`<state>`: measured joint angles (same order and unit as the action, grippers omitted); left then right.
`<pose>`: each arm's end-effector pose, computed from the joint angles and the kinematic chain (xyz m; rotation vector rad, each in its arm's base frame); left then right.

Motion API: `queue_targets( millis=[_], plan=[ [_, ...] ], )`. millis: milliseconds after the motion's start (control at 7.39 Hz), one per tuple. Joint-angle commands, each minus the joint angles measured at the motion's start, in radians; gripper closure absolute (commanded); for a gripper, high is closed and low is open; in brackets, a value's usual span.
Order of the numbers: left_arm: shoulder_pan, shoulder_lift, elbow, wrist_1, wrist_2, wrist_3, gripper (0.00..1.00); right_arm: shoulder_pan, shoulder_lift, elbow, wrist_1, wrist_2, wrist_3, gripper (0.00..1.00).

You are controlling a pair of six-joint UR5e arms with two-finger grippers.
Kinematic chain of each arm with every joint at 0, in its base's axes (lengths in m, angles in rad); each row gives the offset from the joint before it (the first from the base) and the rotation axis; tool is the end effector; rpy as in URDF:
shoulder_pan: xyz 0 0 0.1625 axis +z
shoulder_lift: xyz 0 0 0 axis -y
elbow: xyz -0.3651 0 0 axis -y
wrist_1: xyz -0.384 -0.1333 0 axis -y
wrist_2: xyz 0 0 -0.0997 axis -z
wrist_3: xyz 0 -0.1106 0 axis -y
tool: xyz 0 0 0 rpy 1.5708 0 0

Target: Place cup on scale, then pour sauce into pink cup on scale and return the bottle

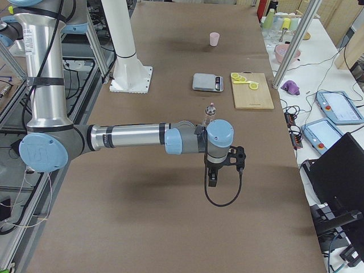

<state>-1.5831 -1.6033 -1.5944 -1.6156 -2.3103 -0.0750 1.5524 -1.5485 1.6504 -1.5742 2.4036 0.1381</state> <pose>-0.0649 -0.5019 0.5771 0.0731 0.7415 -0.0459 0.0423 -0.4975 0.5527 0.0274 -0.8369 0.0716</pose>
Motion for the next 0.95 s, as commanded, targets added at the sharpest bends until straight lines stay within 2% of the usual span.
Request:
queue_targets(
  millis=[0, 406, 812],
  plan=[
    [0.000, 0.000, -0.001, 0.000, -0.001, 0.000, 0.01, 0.000, -0.001, 0.000, -0.001, 0.000, 0.000, 0.00],
    [0.003, -0.003, -0.033, 0.000, -0.004, 0.000, 0.01, 0.000, 0.001, 0.000, -0.001, 0.000, 0.002, 0.00],
    [0.083, -0.014, -0.201, -0.012, -0.003, -0.020, 0.01, -0.002, 0.007, -0.006, -0.009, -0.001, 0.003, 0.00]
  ],
)
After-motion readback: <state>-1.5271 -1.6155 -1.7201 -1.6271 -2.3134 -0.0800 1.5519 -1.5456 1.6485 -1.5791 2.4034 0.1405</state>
